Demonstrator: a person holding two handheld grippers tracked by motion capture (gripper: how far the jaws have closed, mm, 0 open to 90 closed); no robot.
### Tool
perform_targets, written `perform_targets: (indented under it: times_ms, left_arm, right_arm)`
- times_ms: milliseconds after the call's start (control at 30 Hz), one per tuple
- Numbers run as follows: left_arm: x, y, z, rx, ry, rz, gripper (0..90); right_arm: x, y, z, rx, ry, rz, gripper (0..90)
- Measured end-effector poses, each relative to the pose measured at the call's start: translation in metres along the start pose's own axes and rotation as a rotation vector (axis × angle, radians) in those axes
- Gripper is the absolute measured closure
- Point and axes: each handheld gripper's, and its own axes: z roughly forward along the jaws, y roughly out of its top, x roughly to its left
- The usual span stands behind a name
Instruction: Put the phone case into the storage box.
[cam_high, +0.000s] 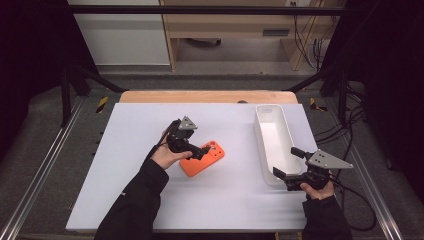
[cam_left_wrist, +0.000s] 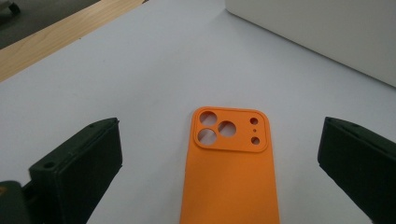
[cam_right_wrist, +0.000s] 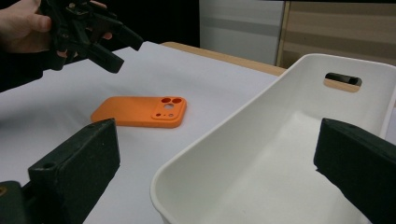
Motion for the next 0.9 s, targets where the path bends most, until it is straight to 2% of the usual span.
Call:
perform_targets:
  times_ms: [300,767,900]
  left_arm:
    - [0.003,-0.003,0.011,0.043,-0.010,-0.014,0.0]
    - [-0.002,-0.007,0.026,0.113,-0.024,0.015,0.0]
    - [-0.004,-0.007,0.028,0.118,-0.027,0.016,0.0]
  right_arm:
    - [0.000,0.000,0.000,0.000,0.000,0.003,0.8]
    - [0.000,0.000,0.000,0.002,-0.001,0.004,0.8]
    - [0.000,0.000,0.000,0.001,0.000,0.004,0.8]
